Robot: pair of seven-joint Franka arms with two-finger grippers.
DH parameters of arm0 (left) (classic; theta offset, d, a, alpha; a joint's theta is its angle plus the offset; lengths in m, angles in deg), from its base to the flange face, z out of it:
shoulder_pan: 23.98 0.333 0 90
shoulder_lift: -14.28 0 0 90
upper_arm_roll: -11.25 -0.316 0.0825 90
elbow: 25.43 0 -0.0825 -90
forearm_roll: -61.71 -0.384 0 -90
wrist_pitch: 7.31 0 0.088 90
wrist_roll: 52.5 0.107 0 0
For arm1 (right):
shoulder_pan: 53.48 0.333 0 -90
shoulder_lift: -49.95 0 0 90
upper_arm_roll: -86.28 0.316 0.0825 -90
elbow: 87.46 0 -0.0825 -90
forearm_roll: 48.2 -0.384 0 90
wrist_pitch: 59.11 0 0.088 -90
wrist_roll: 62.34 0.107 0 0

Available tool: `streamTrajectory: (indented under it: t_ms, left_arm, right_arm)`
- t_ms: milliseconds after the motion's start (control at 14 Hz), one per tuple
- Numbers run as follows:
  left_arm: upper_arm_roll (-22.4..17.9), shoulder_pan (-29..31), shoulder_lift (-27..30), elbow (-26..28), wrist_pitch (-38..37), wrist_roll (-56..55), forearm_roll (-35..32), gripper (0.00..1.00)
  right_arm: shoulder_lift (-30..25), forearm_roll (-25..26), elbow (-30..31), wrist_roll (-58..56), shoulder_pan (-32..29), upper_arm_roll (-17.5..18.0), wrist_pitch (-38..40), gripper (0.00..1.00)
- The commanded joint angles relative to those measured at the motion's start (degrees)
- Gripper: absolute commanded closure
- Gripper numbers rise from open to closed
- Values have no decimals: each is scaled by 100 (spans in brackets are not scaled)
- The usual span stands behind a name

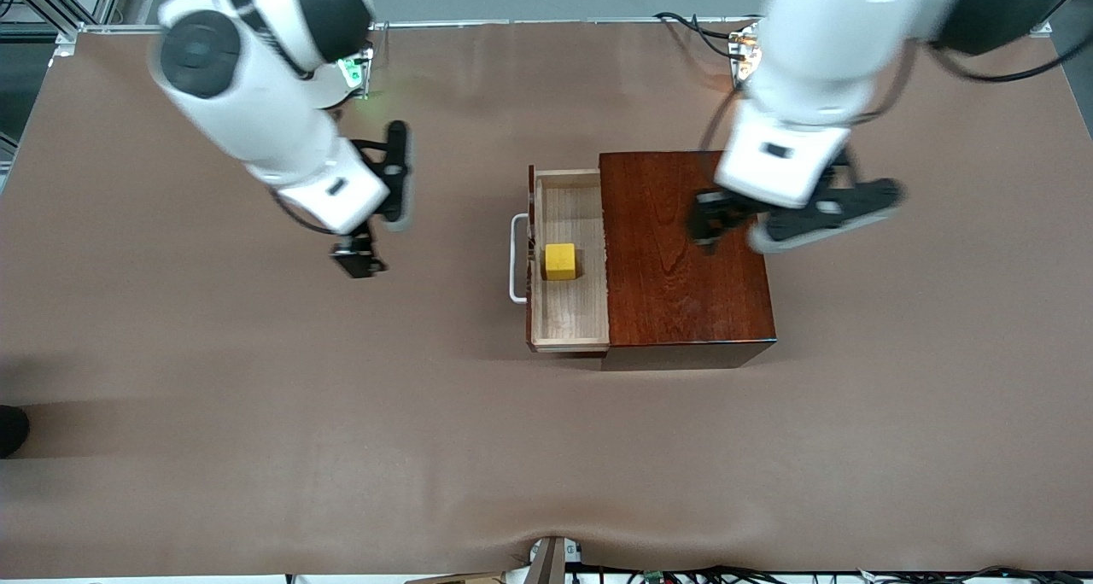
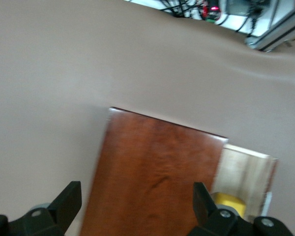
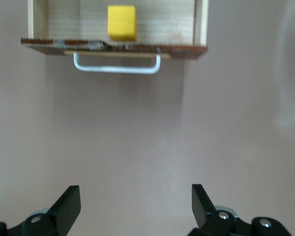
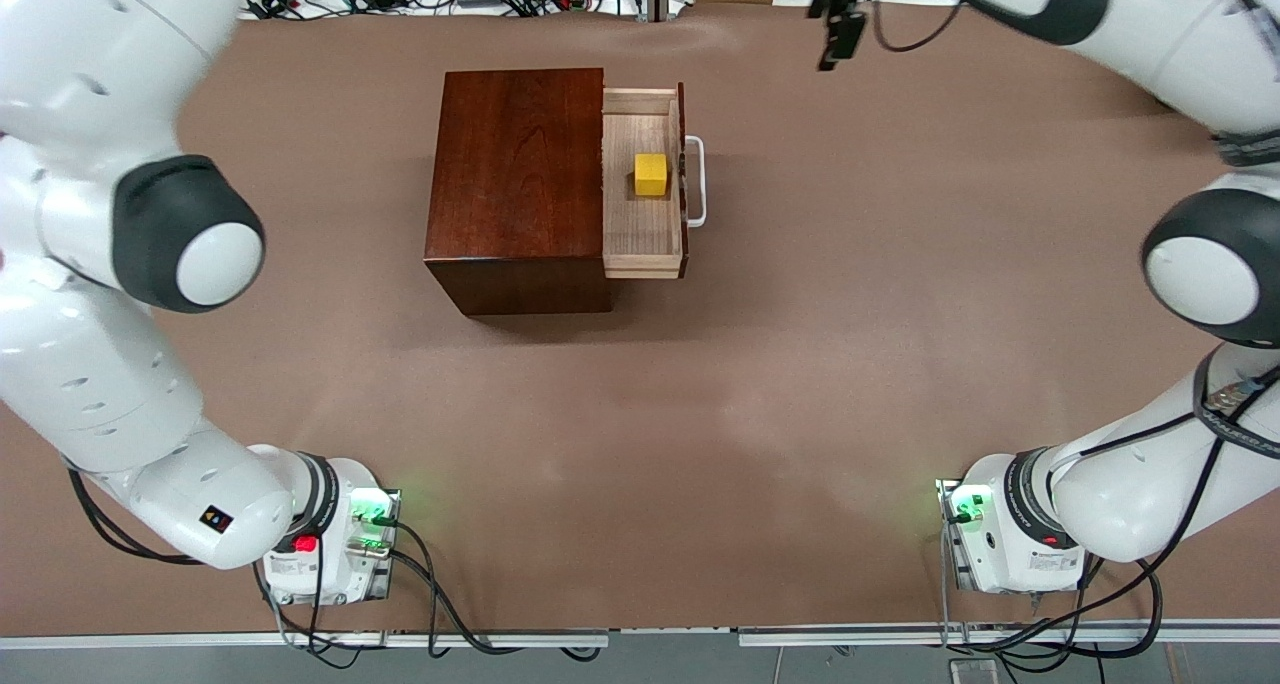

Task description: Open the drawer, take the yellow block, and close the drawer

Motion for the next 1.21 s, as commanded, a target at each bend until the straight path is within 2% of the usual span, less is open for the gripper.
streamTrajectory:
  t_ms: [0,285,499,997,1068,1140]
  left_arm:
    - [78,451,578,618,-218,795,50,0]
    - [87,1084,1229,1462,-200,1658,58,0]
    - [78,1401,1441,1797,-200,1949,164,0]
    - [78,1709,1669,2017,-235,2318,155,0]
    - [148,1822,1731,2113,-227,2423,146,0]
    - [418,2137,1810,2227,-201,2502,146,0]
  right_arm:
    - [795,41,-880,-42,409,-74,110,0]
    - [1587,14,-1461,852,1059,-74,93,0]
    - [2184,6,-1918,1356,1429,-65,66,0]
    - [2686,-91,-1928,1286,1676,-65,-549,0]
    - [2748,-91,-1928,1286,1676,-65,-636,0]
    - [2818,-91,-1928,1286,1676,-65,-724,0]
